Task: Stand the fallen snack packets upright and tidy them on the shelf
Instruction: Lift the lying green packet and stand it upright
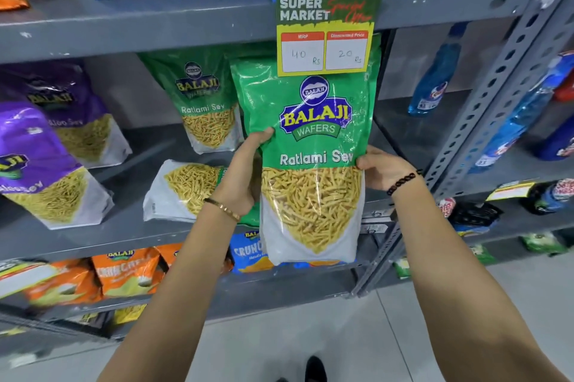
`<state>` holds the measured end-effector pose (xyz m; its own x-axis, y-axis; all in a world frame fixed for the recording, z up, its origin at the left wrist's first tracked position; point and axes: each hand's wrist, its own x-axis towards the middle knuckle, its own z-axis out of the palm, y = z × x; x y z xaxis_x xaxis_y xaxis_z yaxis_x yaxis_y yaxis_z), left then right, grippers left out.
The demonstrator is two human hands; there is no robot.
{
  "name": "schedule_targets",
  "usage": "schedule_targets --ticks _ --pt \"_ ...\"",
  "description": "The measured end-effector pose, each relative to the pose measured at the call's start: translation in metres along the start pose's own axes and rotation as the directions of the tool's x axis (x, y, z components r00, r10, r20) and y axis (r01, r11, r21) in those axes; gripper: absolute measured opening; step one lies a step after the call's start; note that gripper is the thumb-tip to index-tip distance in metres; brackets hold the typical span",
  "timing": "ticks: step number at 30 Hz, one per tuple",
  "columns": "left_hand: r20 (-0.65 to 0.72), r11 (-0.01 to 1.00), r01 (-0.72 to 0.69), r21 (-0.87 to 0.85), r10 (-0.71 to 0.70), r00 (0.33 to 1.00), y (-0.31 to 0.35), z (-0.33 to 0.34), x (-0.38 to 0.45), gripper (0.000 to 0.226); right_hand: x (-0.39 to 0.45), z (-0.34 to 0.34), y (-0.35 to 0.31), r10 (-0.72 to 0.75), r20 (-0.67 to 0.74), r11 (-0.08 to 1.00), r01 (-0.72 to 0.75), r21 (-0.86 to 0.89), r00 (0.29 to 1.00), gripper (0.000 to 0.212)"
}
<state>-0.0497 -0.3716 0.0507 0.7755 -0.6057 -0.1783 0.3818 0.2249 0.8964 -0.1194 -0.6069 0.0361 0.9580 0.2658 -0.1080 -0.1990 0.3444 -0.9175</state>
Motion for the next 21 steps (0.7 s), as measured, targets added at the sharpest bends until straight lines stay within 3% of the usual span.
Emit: schedule_targets --ticks 5,10,15,21 --pt "-0.023 0.997 0.007 0.071 -0.005 1.000 -0.003 0.007 0.018 0.023 -0.002 -0.014 0.006 -0.049 -0.020 0.999 0.048 -0.008 0.999 0.050" --pt "0.038 0.984 0.005 0.177 -0.012 0.999 -0.001 0.024 0.057 0.037 0.007 -0.035 -0.001 -0.172 -0.262 0.985 0.158 -0.075 0.950 0.023" --pt "-0.004 0.980 0.062 0.190 -0.062 0.998 -0.007 0.042 0.103 0.050 0.030 -0.054 -0.009 -0.262 -0.541 0.961 0.163 -0.225 0.799 0.020" --pt "-0.037 0.977 0.070 0.199 -0.064 0.997 -0.029 0.040 0.123 0.042 0.046 -0.071 -0.004 -0.283 -0.767 0.959 0.170 -0.226 0.576 0.032"
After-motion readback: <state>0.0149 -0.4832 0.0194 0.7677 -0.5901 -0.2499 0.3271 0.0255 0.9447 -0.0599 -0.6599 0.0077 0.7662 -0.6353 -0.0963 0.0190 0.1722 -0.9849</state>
